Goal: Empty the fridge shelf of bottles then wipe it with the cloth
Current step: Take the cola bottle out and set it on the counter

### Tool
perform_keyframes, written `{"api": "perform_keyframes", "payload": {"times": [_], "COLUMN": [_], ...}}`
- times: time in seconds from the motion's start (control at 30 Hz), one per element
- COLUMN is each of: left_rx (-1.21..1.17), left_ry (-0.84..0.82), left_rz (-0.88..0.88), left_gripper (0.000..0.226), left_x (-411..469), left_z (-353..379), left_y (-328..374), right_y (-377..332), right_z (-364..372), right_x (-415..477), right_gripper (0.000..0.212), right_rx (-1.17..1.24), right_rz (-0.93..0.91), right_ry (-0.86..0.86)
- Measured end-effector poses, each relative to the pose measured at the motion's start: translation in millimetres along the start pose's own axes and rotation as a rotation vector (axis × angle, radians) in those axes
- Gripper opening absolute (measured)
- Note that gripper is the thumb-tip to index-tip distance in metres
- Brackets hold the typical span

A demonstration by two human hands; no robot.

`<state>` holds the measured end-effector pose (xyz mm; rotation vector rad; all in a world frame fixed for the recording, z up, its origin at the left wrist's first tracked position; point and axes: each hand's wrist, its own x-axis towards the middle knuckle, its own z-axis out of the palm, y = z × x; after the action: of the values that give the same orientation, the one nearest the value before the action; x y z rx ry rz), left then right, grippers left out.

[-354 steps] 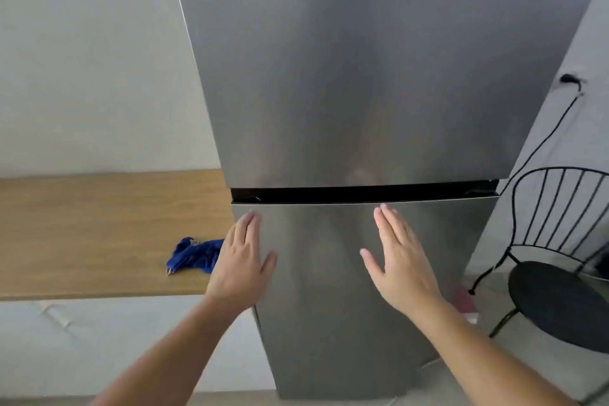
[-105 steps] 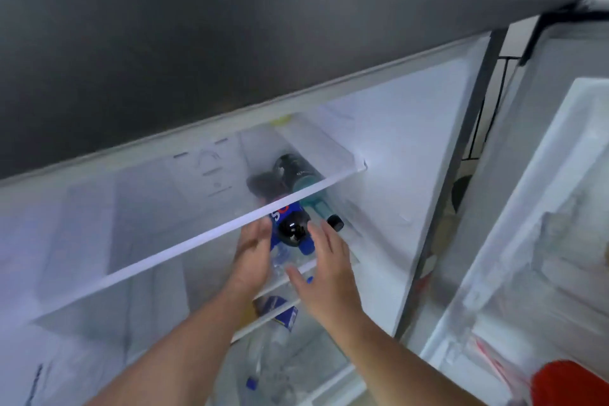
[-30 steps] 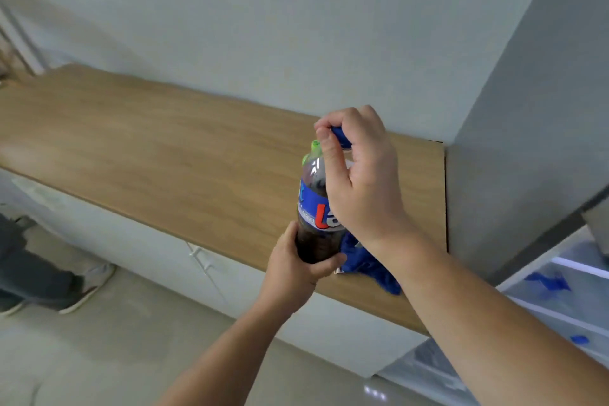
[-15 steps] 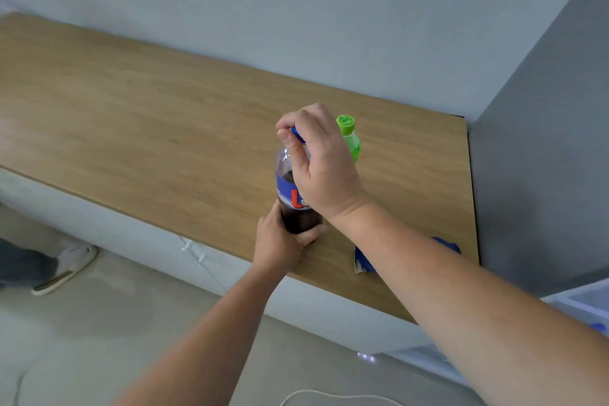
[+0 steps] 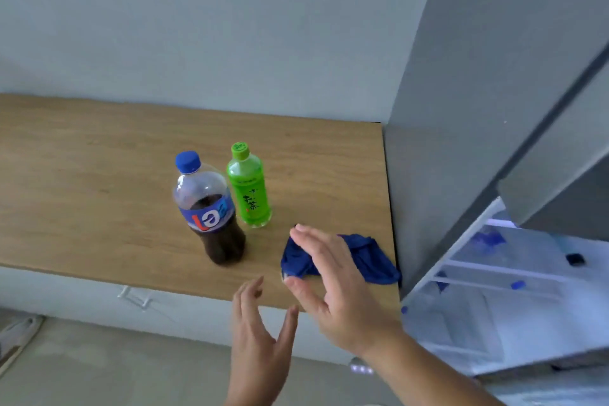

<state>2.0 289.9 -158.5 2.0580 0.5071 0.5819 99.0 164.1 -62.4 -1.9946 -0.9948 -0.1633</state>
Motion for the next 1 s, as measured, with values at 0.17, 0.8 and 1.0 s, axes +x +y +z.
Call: {"api": "perform_keyframes", "payload": {"times": [0.17,0.8,1.0], "left_rx": [-0.001,-0.169,-0.062], "left_ry": [-0.402,-0.948,-0.921], "left_rz": [0.314,0.313,0.290], "left_gripper": [0.071,0.053,0.051], "left_x": [-65,-17,13], "left_z": [66,499,587], "left_y": [48,192,190], "right_y": [38,335,440], "right_z": [-80,-255,-266], "right_x": [-99,-271,-247], "right_gripper": [0.040,0.057,0.064], "right_rx": [-0.128,-0.337,-0.372], "right_rz": [0.076,0.731,0.855], "right_ry": [0.082,0.760,0.708]}}
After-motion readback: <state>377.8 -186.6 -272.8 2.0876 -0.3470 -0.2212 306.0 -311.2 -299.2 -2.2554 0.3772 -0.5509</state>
